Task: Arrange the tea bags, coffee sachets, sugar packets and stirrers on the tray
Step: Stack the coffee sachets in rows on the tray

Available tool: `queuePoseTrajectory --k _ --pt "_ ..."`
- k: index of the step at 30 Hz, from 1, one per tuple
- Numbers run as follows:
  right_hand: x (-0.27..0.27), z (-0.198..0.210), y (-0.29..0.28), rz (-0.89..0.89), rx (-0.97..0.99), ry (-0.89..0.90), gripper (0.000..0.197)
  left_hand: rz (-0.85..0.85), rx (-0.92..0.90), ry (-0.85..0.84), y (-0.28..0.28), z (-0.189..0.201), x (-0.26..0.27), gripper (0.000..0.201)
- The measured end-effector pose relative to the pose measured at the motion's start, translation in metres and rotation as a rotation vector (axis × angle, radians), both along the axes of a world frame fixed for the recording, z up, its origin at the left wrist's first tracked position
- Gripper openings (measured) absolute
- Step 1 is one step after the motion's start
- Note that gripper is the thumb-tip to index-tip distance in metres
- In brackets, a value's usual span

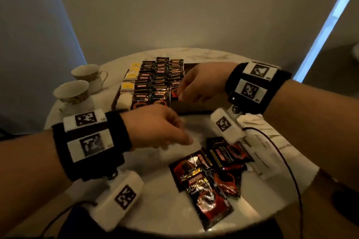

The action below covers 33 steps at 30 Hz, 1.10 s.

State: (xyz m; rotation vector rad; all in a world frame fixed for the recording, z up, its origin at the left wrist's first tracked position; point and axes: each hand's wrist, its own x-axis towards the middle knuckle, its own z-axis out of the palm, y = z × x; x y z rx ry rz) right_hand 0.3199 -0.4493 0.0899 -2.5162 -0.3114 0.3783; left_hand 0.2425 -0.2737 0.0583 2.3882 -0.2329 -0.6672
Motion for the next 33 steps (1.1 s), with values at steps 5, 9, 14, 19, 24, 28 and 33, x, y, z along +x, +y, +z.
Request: queuePoseTrajectory --k 5,9,14,19,24,28,33 --pt "-0.044 -0.005 -0.014 0.288 -0.362 0.097 0.040 -0.121 0.272 -0.031 -0.016 0.002 -0.043 0.090" --pt "-0.070 0.002 -0.032 0.396 -0.554 0.112 0.070 -0.145 0.308 -0.005 -0.033 -0.001 -0.057 0.106" --pt "-0.085 0.000 -0.044 0.458 -0.724 0.122 0.090 -0.129 0.403 -0.087 -0.044 -0.003 -0.062 0.082" --pt "-0.091 -0.021 -0.034 0.495 -0.731 0.086 0.092 -0.090 0.415 -0.033 -0.041 -0.006 -0.054 0.052" --pt "-0.083 -0.023 -0.017 0.499 -0.697 0.129 0.081 0.001 0.370 -0.013 -0.030 -0.005 -0.047 0.040" --pt "-0.076 -0.023 -0.006 0.546 -0.688 0.105 0.061 0.134 0.245 0.091 -0.017 -0.004 -0.039 0.035" --pt "-0.062 -0.027 0.000 0.523 -0.613 0.147 0.054 0.328 0.029 0.131 0.003 -0.004 -0.027 0.030"
